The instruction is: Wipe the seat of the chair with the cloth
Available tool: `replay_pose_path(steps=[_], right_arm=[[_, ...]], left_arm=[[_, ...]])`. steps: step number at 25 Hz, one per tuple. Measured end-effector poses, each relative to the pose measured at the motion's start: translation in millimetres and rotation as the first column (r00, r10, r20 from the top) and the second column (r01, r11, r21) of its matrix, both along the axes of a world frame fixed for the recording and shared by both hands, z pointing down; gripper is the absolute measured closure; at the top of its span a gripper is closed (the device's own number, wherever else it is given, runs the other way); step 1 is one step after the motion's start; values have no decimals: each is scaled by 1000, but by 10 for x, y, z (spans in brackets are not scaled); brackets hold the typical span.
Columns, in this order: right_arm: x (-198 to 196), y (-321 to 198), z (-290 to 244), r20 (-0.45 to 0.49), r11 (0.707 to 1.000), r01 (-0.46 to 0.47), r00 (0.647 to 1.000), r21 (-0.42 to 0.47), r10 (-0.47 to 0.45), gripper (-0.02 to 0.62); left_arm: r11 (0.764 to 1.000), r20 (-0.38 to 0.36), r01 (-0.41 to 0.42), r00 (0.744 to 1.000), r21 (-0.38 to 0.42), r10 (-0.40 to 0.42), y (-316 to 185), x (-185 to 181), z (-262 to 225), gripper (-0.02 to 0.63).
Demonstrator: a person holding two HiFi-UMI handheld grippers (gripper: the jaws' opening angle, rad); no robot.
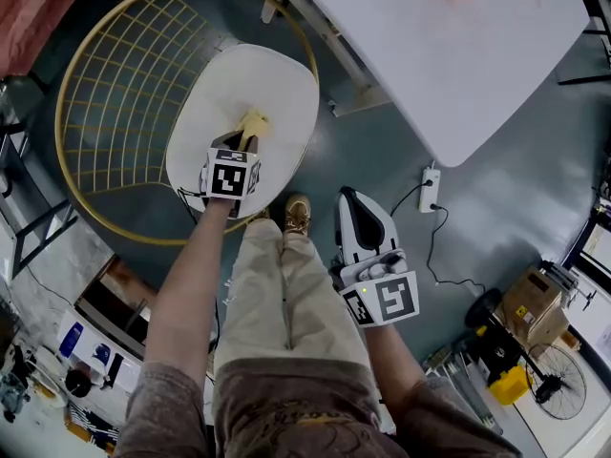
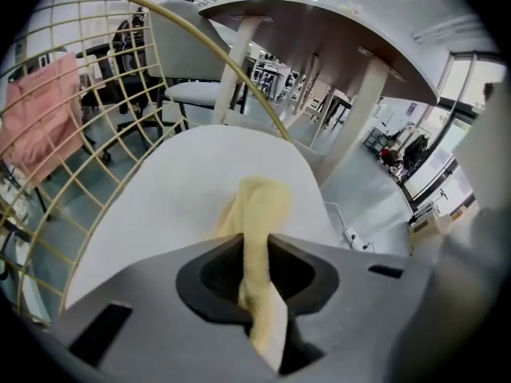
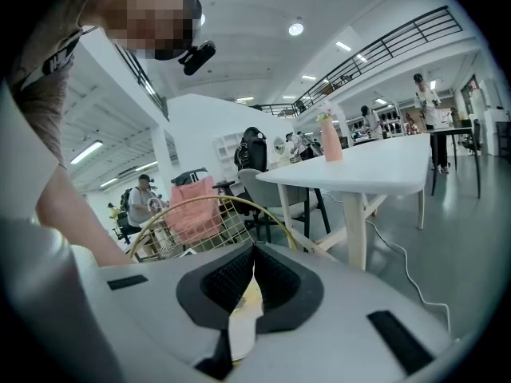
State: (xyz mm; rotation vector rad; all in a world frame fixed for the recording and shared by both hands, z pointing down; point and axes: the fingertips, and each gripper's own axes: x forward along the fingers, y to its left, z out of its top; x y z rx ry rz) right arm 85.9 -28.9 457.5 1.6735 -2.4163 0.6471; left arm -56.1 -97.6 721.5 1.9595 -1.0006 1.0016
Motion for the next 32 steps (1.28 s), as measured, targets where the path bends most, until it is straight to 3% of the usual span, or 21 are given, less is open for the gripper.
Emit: replay_pose_path(steps=[3,10,15,19,22,24,27,32], right_arm=[[7,36,-2,-1,1000,-2,1000,-1,2,569],[74,111,33,-6,1000,-21,1000,-14,21,569],[98,120,24,-10,1000,-27,1000,-8,26,569],[79,179,20,-12,1000,-27,1000,-8,27,569],[74,208,-4,-13,1000,-25,1000,-5,25,569],[95,164,-27,-13,1000,-19,1000,-4,19,569],[73,127,-74,-10,1000,-9,1000,-1,9,569],[-13,127,-165,-10,1000,19,1000,7,-18,569]], left_arm=[[999,-9,-42,999,-13,42,137,170,17,534],[986,-133,-140,983,-95,127,587,746,-1,534],[983,-237,-138,966,-124,106,710,1006,-115,534],[982,-349,-125,934,-142,68,746,1045,-348,534],[988,-391,-96,919,-119,42,629,924,-570,534],[995,-374,-46,927,-92,8,439,752,-659,534],[999,-300,33,953,-33,-42,172,305,-729,534],[989,-170,149,975,19,-144,-122,-592,-804,534]])
